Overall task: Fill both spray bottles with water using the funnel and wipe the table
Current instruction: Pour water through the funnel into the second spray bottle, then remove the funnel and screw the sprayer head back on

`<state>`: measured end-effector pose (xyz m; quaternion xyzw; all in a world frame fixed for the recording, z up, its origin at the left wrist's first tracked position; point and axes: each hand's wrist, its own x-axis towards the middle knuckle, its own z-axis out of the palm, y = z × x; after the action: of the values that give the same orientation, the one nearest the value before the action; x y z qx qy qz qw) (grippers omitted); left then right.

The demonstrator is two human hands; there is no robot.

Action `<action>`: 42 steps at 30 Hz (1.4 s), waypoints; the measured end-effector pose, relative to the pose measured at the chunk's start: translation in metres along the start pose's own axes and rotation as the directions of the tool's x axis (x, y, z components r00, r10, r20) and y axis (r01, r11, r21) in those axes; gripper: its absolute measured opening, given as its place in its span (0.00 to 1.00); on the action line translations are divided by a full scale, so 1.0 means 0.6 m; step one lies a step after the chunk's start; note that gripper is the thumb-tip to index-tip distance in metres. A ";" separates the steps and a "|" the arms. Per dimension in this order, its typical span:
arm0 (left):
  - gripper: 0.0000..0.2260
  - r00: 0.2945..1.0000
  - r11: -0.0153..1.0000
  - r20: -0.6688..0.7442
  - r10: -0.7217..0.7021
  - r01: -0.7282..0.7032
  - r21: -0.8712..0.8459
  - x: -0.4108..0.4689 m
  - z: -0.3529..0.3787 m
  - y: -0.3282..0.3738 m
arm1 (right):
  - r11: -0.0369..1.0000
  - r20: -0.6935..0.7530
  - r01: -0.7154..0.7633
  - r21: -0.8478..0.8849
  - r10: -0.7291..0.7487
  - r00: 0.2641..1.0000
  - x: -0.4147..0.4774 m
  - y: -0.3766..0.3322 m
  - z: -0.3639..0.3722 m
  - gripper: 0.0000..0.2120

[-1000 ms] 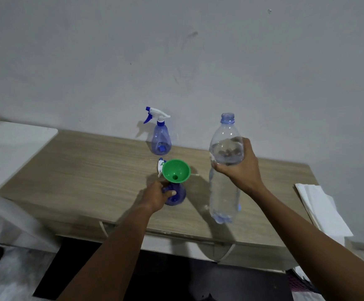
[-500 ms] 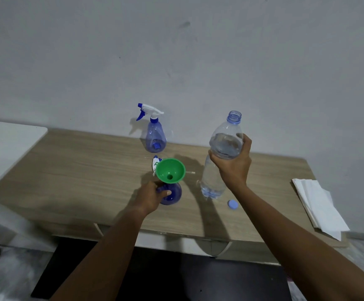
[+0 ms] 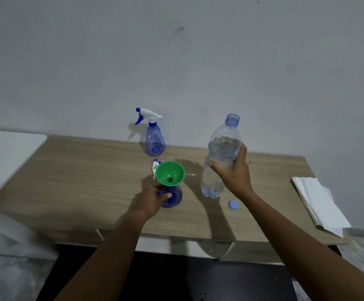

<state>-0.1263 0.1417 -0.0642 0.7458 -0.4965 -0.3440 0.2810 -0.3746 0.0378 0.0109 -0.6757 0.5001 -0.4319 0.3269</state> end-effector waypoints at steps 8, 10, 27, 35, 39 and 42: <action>0.08 0.996 0.999 0.077 0.046 -0.046 -0.010 0.007 -0.004 -0.041 | 0.995 -0.271 0.050 -0.091 -0.073 0.960 -0.111 0.034 0.043 0.21; 0.11 0.994 0.998 0.097 0.058 -0.059 -0.002 0.007 -0.005 -0.054 | 0.996 -0.096 0.080 0.027 -0.077 0.992 -0.123 0.034 0.063 0.12; 0.17 0.954 0.979 0.225 0.200 -0.204 -0.002 0.005 -0.021 -0.087 | 0.954 0.509 -0.158 0.254 0.007 0.860 -0.100 -0.014 0.153 0.34; 0.12 0.959 0.966 0.150 0.240 -0.251 0.064 0.021 -0.043 -0.102 | 0.837 0.403 -0.275 0.473 0.072 0.912 -0.065 -0.046 0.110 0.28; 0.13 0.968 0.970 0.108 0.226 -0.234 0.064 0.037 -0.061 -0.122 | 0.925 0.463 -0.305 0.227 0.173 0.869 -0.070 -0.009 0.097 0.23; 0.16 0.968 0.971 0.116 0.223 -0.231 0.059 0.040 -0.063 -0.126 | 0.920 0.525 -0.384 0.074 0.291 0.800 -0.097 0.038 0.103 0.23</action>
<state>-0.0482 0.1490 -0.1045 0.6738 -0.6054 -0.3315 0.2640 -0.3344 0.0879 -0.0495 -0.6326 0.4693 -0.2173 0.5765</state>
